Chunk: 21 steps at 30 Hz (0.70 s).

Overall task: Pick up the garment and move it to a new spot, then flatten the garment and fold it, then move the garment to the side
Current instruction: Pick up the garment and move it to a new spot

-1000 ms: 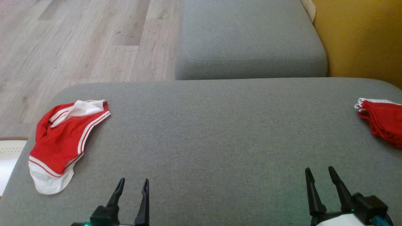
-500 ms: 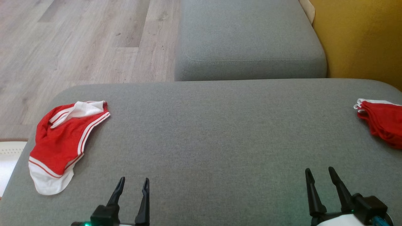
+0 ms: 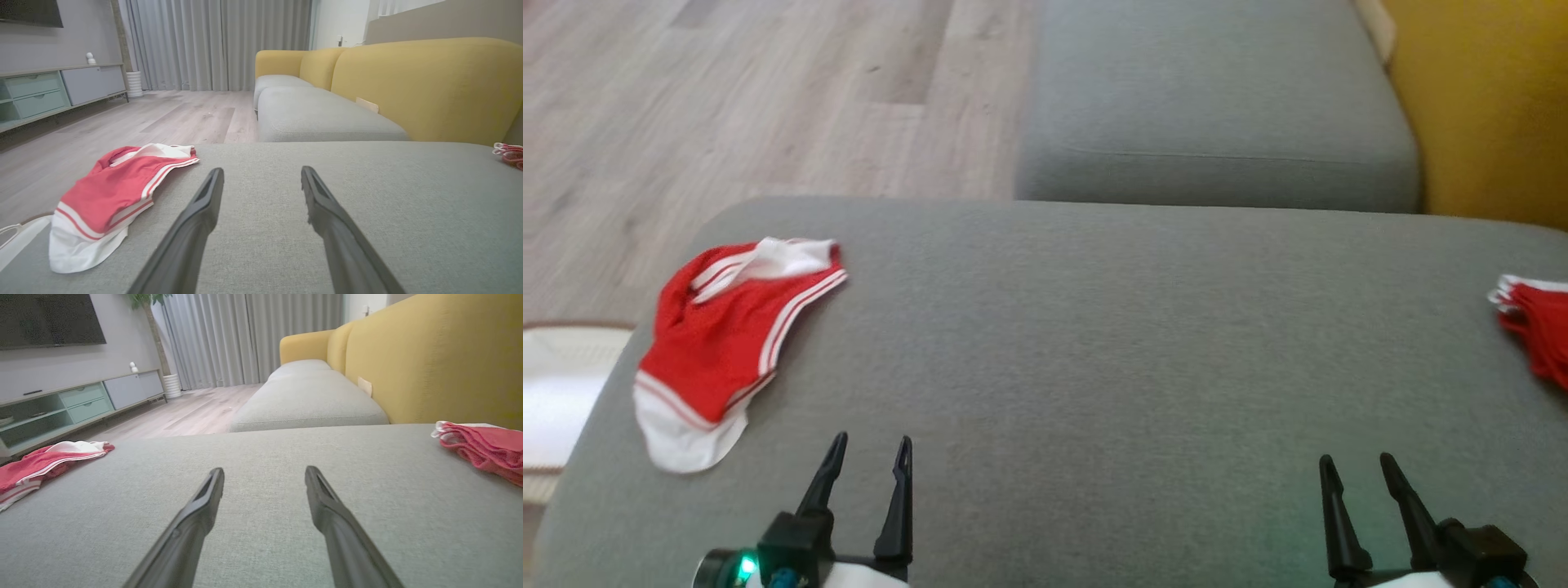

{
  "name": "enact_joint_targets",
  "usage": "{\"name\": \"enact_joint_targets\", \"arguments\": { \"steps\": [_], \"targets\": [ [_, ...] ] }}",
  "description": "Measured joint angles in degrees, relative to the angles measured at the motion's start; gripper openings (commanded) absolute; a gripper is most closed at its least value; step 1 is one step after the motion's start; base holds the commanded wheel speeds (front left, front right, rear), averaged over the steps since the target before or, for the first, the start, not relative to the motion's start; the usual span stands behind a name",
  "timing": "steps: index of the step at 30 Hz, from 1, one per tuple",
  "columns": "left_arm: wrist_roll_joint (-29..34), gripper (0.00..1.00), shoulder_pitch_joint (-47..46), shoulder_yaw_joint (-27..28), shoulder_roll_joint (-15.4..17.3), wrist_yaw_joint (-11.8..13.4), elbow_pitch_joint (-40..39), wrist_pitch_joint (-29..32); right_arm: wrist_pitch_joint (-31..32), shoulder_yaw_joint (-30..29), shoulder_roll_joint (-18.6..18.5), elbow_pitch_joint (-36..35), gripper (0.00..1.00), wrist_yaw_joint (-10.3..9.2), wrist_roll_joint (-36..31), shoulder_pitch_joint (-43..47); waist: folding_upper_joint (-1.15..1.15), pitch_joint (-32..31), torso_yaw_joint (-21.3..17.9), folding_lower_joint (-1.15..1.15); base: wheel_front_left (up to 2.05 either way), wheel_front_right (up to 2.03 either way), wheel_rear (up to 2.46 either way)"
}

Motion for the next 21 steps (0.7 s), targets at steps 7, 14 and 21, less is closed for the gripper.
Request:
{"name": "enact_joint_targets", "arguments": {
  "steps": [7,14,21],
  "targets": [
    [0.52,1.00,-0.81,1.47,0.09,-0.07,-0.49,0.00,0.00,1.42,0.40,-0.01,1.00,0.00,0.02,-0.08,0.00,1.25,5.51,0.00,0.00,0.00,0.00],
    [1.03,1.00,-0.87,3.31,0.37,-0.04,-1.02,0.00,0.00,1.57,0.49,-0.01,1.00,0.00,0.08,-0.68,0.00,2.65,11.75,0.00,0.00,0.00,0.00],
    [1.49,1.00,-1.66,4.60,0.40,0.14,-2.26,0.00,0.00,2.64,0.52,-0.05,1.00,0.00,1.07,-2.44,0.00,4.67,16.72,0.00,0.00,0.00,0.00]
  ]
}}
